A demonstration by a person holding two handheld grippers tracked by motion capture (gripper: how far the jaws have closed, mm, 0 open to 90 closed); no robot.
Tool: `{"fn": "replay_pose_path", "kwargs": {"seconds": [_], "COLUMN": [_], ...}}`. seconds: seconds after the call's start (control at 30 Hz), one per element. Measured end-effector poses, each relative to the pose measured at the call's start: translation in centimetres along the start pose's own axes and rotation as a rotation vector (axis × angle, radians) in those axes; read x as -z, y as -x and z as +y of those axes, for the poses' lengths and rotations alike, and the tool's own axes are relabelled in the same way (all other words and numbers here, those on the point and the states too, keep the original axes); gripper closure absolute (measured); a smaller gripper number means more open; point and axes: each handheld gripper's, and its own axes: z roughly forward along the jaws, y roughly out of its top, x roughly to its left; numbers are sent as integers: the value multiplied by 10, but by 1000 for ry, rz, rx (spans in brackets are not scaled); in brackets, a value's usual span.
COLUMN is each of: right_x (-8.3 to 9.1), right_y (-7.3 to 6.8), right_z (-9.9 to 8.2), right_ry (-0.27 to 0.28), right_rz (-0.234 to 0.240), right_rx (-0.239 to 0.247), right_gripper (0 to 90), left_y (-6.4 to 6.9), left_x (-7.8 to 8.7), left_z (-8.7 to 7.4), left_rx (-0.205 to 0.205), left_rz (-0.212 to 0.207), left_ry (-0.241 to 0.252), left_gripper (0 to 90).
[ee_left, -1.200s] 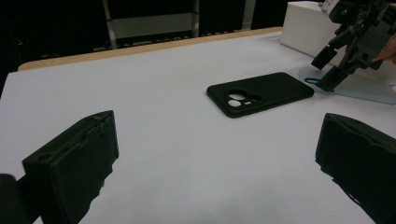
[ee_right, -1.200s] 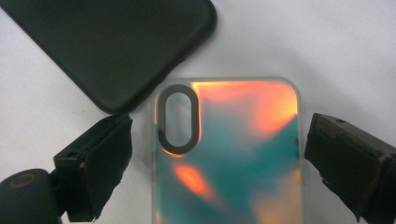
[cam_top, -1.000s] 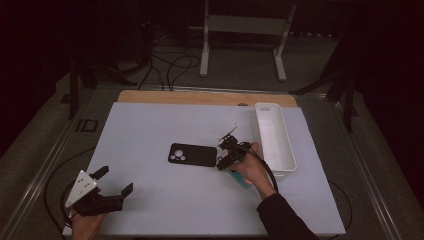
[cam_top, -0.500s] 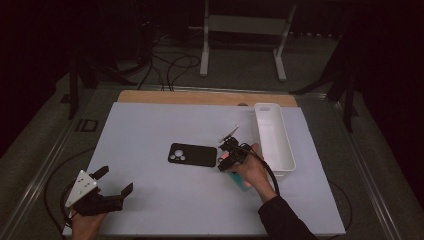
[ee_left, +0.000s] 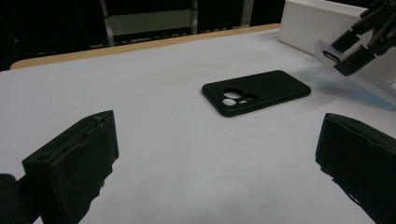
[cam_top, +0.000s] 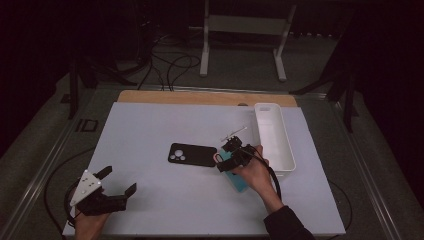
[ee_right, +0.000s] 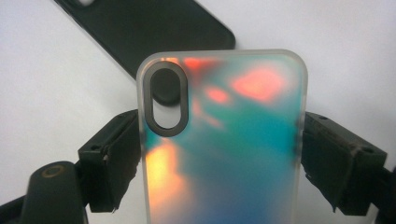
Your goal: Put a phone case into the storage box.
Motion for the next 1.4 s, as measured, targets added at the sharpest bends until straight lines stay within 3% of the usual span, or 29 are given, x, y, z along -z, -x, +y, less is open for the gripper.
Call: {"fn": "replay_pose_path", "kwargs": {"seconds": [0.17, 0.4, 0.5, 0.77, 0.8, 0.83, 0.87, 0.9, 1.13, 1.4], "right_x": [8, 14, 18, 32, 36, 36, 36, 41, 50, 62], "right_y": [-3, -10, -14, -27, -32, -32, -32, -38, -49, -62], "right_z": [0, 2, 5, 17, 20, 20, 20, 27, 34, 36], "right_ry": [68, 146, 192, 301, 336, 336, 336, 369, 453, 579], "right_rz": [19, 57, 79, 107, 118, 118, 118, 155, 188, 251], "right_rx": [-5, 3, -2, 22, 27, 27, 27, 31, 35, -14], "right_gripper": [171, 171, 171, 171, 171, 171, 171, 171, 170, 170], "left_y": [12, 35, 42, 64, 68, 72, 72, 80, 100, 120], "left_x": [-8, -31, -39, -64, -67, -70, -70, -77, -94, -113], "left_z": [5, 19, 25, 44, 46, 48, 48, 52, 61, 65], "left_rx": [15, -10, 5, 11, 9, 12, 12, 4, 9, 14], "left_rz": [-33, -80, -87, -164, -178, -192, -192, -195, -223, -248], "left_ry": [0, -46, -65, -73, -81, -85, -85, -93, -96, -112], "left_gripper": [0, 0, 0, 0, 29, 29, 32, 38, 62, 179]}}
